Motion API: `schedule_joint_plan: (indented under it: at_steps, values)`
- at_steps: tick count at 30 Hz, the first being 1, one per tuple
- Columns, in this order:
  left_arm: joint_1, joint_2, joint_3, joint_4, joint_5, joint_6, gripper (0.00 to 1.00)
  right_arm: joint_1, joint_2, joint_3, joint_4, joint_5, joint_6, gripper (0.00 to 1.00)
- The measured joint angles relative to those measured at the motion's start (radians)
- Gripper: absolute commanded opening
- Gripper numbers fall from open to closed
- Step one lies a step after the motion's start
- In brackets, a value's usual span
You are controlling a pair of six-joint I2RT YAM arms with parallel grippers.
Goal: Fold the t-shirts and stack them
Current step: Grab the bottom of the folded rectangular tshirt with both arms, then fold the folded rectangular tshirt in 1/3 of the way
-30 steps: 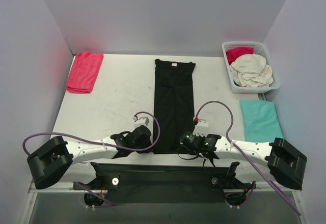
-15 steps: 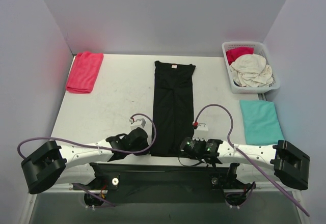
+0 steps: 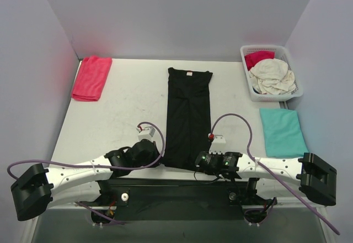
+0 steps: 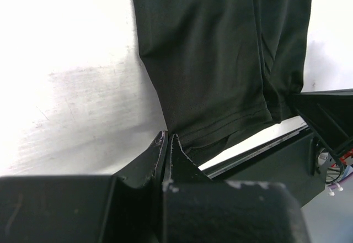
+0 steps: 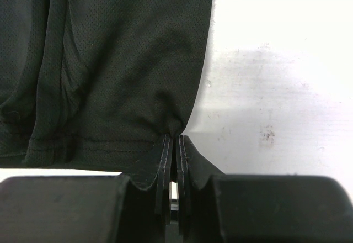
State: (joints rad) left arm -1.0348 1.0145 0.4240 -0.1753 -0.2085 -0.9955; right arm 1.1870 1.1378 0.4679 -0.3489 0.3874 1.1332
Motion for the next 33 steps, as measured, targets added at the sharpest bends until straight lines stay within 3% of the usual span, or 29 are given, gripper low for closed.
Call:
schedule_joint_plan:
  at_steps: [18, 27, 33]
  values:
    - [-0.029, 0.0, -0.008, -0.016, -0.041, -0.004, 0.0, 0.032, -0.027, 0.079, -0.09, 0.071, -0.003, 0.0]
    - [-0.032, 0.034, 0.141, -0.06, -0.163, 0.056, 0.0, 0.018, -0.048, 0.183, -0.131, 0.174, -0.092, 0.0]
    - [-0.031, 0.134, 0.277, -0.056, -0.269, 0.124, 0.0, -0.058, -0.047, 0.241, -0.145, 0.226, -0.164, 0.0]
